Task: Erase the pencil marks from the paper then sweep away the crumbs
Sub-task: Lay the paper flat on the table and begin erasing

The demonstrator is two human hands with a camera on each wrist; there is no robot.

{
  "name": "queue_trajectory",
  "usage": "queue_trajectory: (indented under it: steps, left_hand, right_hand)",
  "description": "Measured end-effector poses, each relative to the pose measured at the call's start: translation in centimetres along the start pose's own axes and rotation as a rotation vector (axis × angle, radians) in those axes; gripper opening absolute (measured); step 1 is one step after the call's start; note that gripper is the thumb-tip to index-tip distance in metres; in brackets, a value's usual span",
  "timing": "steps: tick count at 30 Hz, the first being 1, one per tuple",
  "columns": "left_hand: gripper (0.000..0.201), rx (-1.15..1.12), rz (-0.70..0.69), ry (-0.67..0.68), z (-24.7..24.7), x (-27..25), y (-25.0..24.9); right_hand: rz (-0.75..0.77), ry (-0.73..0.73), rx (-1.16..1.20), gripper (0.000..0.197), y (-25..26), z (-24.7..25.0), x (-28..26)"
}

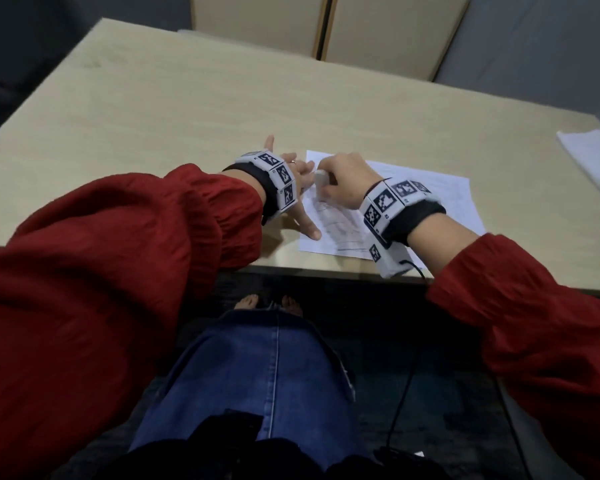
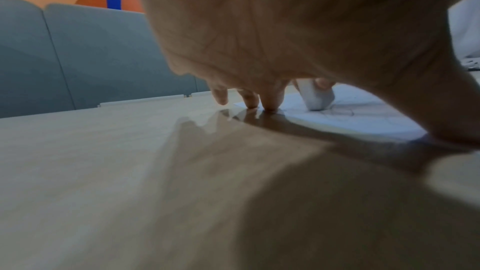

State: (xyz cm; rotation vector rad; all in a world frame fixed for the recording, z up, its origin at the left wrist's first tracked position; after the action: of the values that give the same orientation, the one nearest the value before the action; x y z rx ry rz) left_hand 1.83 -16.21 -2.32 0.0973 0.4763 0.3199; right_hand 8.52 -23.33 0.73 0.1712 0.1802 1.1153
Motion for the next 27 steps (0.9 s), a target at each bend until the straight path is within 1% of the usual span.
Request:
queue_trajectory:
  steps: [3,6,7,9,11,13,15,16,18,20,21,22,23,25,26,27]
  left_hand:
    - [0.135,-0.02,-0.006,0.003,0.0,-0.3,0.0]
    - [0.137,-0.003,0.01,0.009,0.1,-0.5,0.0]
    - [0.136,-0.001,0.008,0.001,0.2,-0.6,0.0]
    - [0.129,-0.03,-0.009,-0.024,0.1,-0.6,-0.1]
    - [0.126,-0.063,-0.016,-0.051,0.0,-0.6,-0.1]
    - [0.131,-0.052,-0.008,-0.045,-0.2,-0.6,0.0]
    - [0.137,-0.035,0.017,-0.022,-0.2,-0.6,0.0]
    - [0.138,-0.032,0.023,-0.012,-0.1,-0.6,0.1]
    - [0.134,-0.046,0.023,0.006,0.0,-0.8,0.0]
    - [0.128,-0.061,0.028,0.007,0.0,-0.6,0.1]
    - [0.128,-0.06,0.028,0.011,-0.1,-0.6,0.1]
    - [0.13,-0.058,0.019,0.012,-0.2,-0.6,0.2]
    - [0.131,-0.066,0.014,0.009,-0.2,-0.4,0.2]
    - [0.133,-0.076,0.012,0.006,-0.4,-0.3,0.4]
    - [0.134,-0.086,0.007,0.007,-0.4,-0.5,0.4]
    - [0.136,-0.105,-0.005,0.006,-0.5,-0.2,0.5]
  right_hand:
    - [-0.052,-0.015,-0.019,0.016,-0.4,0.2,0.5]
    - [-0.121,-0.045,-0.04,0.02,-0.5,0.5,1.4]
    - [-0.113,-0.031,-0.048,0.02,-0.1,0.4,1.3]
    - [-0.044,0.049,-0.057,0.013,0.7,-0.3,0.6]
    - [0.002,0.084,-0.074,0.018,0.9,-0.6,-0.1]
    - [-0.051,0.032,-0.062,0.013,0.3,0.0,0.5]
    - [-0.125,-0.01,-0.046,0.022,-0.5,0.3,1.2]
    - [-0.137,-0.017,-0.046,0.024,-0.4,0.3,1.1]
    - [-0.086,0.012,-0.021,0.018,0.7,-0.1,0.3]
    - [-0.011,0.067,-0.014,0.022,1.4,-0.5,-0.8]
    - [0.001,0.075,-0.032,0.021,1.4,-0.4,-1.1]
    - [-0.01,0.057,-0.038,0.014,1.0,-0.2,-0.9]
    - [-0.053,0.034,-0.049,0.009,0.3,0.2,-0.5]
    - [-0.118,-0.027,-0.05,0.018,-0.6,0.9,0.3]
    - [-0.122,-0.033,-0.048,0.019,-0.5,0.8,0.3]
    - [-0.109,-0.011,-0.045,0.015,0.1,0.4,0.0]
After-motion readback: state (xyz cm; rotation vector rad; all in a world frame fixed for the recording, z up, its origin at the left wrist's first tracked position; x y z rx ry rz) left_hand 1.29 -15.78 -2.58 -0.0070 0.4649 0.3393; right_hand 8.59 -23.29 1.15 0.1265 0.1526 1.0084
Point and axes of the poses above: each hand's wrist, its own x-axis towards the middle knuckle, its own z-axis out of the back of the hand, y = z × x, the point moved 6 cm from there along x, towards the middle knuckle, and after that the axes turned 3 degrees about z, right-handed, at the moved point
